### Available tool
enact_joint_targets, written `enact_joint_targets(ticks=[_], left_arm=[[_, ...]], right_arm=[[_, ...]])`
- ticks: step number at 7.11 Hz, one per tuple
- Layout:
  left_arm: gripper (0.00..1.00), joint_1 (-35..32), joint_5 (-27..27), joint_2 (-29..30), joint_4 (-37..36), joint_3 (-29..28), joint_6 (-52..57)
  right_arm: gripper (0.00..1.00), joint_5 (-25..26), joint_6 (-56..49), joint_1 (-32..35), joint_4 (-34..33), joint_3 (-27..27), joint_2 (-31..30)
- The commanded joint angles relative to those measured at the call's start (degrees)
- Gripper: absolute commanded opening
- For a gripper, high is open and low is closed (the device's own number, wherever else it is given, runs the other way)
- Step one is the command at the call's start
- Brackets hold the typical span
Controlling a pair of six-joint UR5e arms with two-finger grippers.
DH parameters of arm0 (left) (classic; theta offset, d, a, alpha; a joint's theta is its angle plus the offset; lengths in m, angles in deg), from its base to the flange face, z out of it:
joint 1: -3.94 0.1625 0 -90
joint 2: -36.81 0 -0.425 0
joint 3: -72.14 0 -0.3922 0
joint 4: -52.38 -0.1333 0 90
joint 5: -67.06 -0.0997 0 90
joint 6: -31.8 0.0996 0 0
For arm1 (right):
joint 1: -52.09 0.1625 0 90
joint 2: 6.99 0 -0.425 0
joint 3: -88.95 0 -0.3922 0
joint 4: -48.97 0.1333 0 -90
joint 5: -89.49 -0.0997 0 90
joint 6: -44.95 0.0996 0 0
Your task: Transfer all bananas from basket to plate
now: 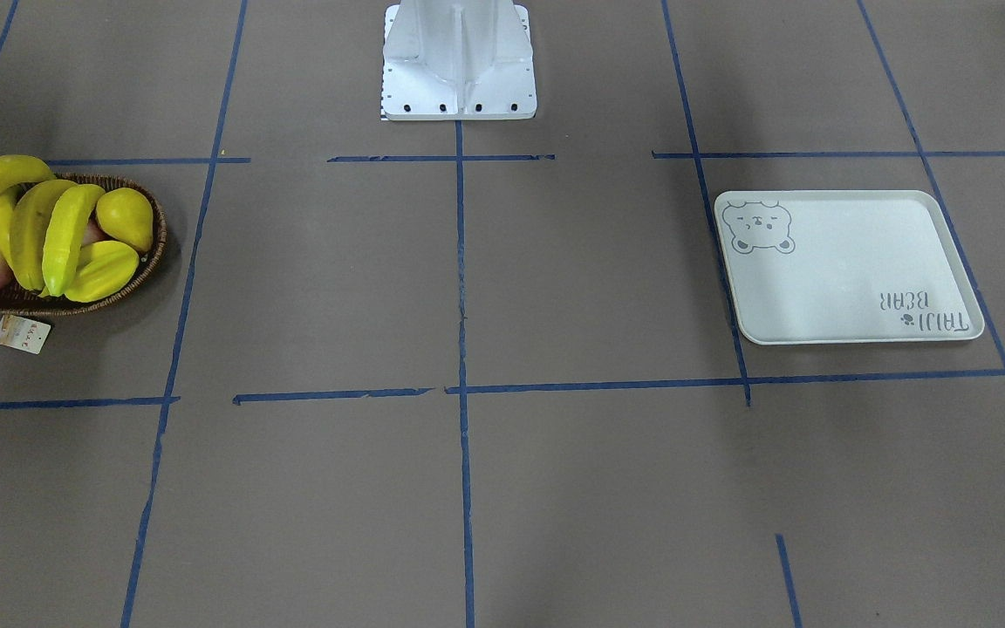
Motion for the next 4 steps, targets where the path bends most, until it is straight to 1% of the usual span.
enact_joint_targets(ticks=[1,2,3,4], left_arm=[[1.00,0.1,0.0,0.1,0.0,0.0,0.0],[1.00,0.1,0.0,0.2,0.0,0.0,0.0],[1.00,0.1,0.0,0.2,0.0,0.0,0.0],[1.00,0.1,0.0,0.4,0.0,0.0,0.0]], right_arm=[[1.00,11.4,13.8,-11.1,5.1,0.1,-2.9],[1.00,15.1,18.6,-14.8,6.9,0.1,-5.0],[1.00,20.4,24.5,-20.5,9.9,0.0,-7.3],[1.00,24.9,30.4,-26.4,10.0,-0.8,-7.4]])
